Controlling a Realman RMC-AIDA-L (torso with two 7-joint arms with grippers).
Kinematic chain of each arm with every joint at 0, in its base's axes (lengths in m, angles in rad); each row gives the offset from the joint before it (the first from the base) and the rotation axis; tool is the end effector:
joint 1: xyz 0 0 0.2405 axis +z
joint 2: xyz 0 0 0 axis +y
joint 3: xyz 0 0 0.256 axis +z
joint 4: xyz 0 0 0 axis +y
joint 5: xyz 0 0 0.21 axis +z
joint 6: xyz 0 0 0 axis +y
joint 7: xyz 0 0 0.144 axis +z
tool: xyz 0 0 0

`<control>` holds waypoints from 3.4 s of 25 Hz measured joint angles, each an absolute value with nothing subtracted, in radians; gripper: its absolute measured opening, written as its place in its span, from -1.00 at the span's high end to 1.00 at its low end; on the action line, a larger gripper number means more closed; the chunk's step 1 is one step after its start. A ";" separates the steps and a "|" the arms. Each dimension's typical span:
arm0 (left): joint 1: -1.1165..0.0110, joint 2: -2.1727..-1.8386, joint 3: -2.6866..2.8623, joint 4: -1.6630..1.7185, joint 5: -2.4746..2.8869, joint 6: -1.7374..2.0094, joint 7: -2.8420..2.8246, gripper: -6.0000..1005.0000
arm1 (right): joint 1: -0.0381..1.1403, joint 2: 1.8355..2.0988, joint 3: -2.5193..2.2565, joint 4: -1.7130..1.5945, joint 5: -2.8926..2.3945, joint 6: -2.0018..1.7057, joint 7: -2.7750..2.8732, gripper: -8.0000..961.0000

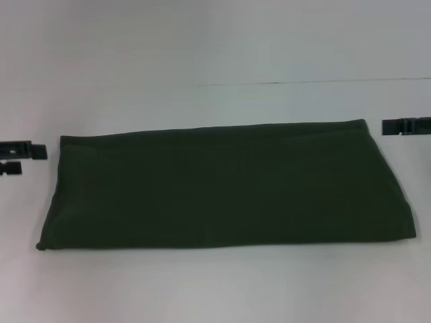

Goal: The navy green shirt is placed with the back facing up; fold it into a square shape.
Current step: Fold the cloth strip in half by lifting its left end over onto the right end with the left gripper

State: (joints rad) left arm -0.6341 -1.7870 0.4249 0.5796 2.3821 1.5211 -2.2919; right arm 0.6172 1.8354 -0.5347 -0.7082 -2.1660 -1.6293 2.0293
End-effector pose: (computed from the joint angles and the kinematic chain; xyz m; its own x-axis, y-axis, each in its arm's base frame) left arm -0.3261 0.3680 0.1227 0.1886 0.8681 0.4591 0.9817 -0.1787 -0.0655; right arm 0.2833 0.3703 0.1193 0.5202 -0.7090 -0.4761 -0.8307 -0.5495 -0.0894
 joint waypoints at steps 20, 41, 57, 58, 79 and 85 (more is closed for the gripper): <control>-0.581 -1.780 0.465 0.520 2.408 1.599 -2.596 -0.84 | 0.624 1.841 -0.538 -0.624 -2.120 -1.910 1.394 -0.90; -0.554 -1.807 0.473 0.455 2.410 1.476 -2.675 -0.84 | 0.634 1.836 -0.545 -0.631 -2.124 -1.977 1.310 -0.90; -0.564 -1.834 0.488 0.423 2.411 1.405 -2.670 -0.84 | 0.628 1.836 -0.545 -0.632 -2.121 -1.983 1.313 -0.90; -0.567 -1.836 0.488 0.423 2.411 1.404 -2.670 -0.84 | 0.628 1.836 -0.547 -0.632 -2.121 -1.983 1.314 -0.90; -0.590 -1.859 0.483 0.411 2.404 1.358 -2.671 -0.72 | 0.636 1.838 -0.554 -0.632 -2.121 -1.983 1.315 -0.90; -0.590 -1.860 0.483 0.411 2.403 1.363 -2.672 -0.54 | 0.638 1.838 -0.554 -0.632 -2.121 -1.983 1.314 -0.90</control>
